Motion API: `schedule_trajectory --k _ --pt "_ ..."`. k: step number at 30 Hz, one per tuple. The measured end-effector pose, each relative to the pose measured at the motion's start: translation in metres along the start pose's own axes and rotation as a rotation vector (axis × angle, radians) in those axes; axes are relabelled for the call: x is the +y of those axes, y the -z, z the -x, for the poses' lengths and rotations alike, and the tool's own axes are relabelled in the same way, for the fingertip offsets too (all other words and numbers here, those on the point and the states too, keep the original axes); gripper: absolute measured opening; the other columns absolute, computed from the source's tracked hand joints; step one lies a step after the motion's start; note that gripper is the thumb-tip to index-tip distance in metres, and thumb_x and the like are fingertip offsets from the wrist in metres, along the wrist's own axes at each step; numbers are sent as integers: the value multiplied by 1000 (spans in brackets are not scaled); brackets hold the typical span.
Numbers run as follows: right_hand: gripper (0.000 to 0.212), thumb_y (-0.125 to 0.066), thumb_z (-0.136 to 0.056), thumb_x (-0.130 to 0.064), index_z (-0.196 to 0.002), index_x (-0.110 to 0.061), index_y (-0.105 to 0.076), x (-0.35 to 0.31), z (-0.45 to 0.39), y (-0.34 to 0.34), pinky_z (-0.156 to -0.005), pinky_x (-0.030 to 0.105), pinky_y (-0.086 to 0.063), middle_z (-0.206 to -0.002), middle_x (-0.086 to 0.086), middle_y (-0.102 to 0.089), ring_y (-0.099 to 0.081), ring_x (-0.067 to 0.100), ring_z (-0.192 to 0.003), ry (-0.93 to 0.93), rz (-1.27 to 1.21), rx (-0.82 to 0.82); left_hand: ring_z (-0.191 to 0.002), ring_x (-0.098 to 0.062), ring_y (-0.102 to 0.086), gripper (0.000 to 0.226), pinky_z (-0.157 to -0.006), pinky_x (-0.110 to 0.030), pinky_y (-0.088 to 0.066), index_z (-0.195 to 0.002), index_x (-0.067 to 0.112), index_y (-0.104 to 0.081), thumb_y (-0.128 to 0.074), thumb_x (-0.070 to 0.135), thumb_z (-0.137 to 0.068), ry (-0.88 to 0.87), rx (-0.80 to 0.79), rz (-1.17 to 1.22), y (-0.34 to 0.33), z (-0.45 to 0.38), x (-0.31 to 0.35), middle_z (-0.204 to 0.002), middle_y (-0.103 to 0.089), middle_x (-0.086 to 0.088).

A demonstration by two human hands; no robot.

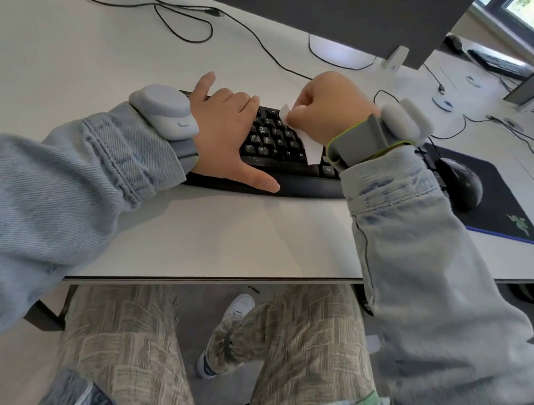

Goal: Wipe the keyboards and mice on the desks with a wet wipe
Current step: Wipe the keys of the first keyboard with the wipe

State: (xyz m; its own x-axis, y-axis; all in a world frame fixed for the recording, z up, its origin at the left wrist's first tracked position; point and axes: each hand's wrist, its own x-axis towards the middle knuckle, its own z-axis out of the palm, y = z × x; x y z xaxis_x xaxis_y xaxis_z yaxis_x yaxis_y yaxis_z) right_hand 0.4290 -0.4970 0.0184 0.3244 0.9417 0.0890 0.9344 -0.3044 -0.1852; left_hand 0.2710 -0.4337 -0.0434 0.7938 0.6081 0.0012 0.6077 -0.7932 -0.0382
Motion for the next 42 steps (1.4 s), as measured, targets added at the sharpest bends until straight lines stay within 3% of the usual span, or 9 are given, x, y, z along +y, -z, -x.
schedule_trajectory --k 3,6,13,18,25,30,34,38,42 --pt "8 -61 -83 -28 -83 -22 -65 6 10 1 -51 16 -32 -67 -12 -54 -49 2 -61 101 -184 65 -145 -28 -30 150 -123 -55 3 -157 4 -13 -16 106 -48 -4 -7 4 0 0 0 -157 -33 -6" --pt "7 -64 -80 -28 -84 -24 -68 8 18 -9 -52 15 -35 -61 -9 -57 -48 0 -52 207 -261 49 -145 -27 -29 149 -123 -55 3 -157 4 -13 -19 106 -49 -6 -3 7 0 0 -1 -157 -32 -6" --pt "9 -69 -81 -30 -80 -21 -72 22 37 -12 -54 13 -36 -61 -9 -60 -48 3 -54 336 -242 -89 -149 -25 -24 155 -123 -54 6 -158 4 -9 -17 107 -42 9 -30 24 0 0 -3 -160 -28 -6" --pt "7 -67 -83 -21 -85 -18 -72 12 39 -26 -65 10 -39 -77 -11 -66 -55 2 -70 431 -231 0 -148 -24 -25 155 -123 -54 6 -157 4 -9 -19 107 -42 -4 -26 36 -1 -1 -5 -159 -29 -5" --pt "6 -64 -82 -22 -83 -20 -69 31 22 -12 -56 6 -31 -62 -12 -54 -47 1 -58 324 -91 60 -150 -24 -19 155 -123 -55 8 -159 10 -5 -20 107 -38 10 -50 74 1 5 -12 -162 -25 -2" --pt "18 -55 -80 -18 -86 -24 -71 28 0 -11 -59 21 -43 -72 -3 -63 -54 8 -62 228 -220 169 -151 -24 -13 156 -122 -56 8 -159 14 -2 -23 108 -36 44 -65 111 5 12 -28 -161 -25 -2" --pt "27 -51 -77 -14 -88 -21 -75 18 -25 -13 -54 15 -36 -77 -7 -65 -49 0 -59 160 -236 207 -151 -24 -13 154 -122 -56 8 -159 18 -1 -28 108 -36 71 -101 140 7 17 -41 -160 -26 -2" --pt "24 -57 -79 -19 -92 -23 -77 1 -38 -15 -55 14 -39 -68 -15 -58 -48 -2 -54 249 -195 69 -150 -26 -15 157 -123 -54 6 -159 20 2 -30 108 -33 64 -129 128 5 19 -47 -160 -24 -4" --pt "25 -55 -85 -49 -101 -38 -72 11 -38 -3 -67 23 -40 -67 -25 -54 -50 -5 -63 315 -71 -176 -148 -24 -19 158 -124 -52 5 -159 22 5 -35 108 -32 65 -152 155 3 18 -53 -156 -27 -3"
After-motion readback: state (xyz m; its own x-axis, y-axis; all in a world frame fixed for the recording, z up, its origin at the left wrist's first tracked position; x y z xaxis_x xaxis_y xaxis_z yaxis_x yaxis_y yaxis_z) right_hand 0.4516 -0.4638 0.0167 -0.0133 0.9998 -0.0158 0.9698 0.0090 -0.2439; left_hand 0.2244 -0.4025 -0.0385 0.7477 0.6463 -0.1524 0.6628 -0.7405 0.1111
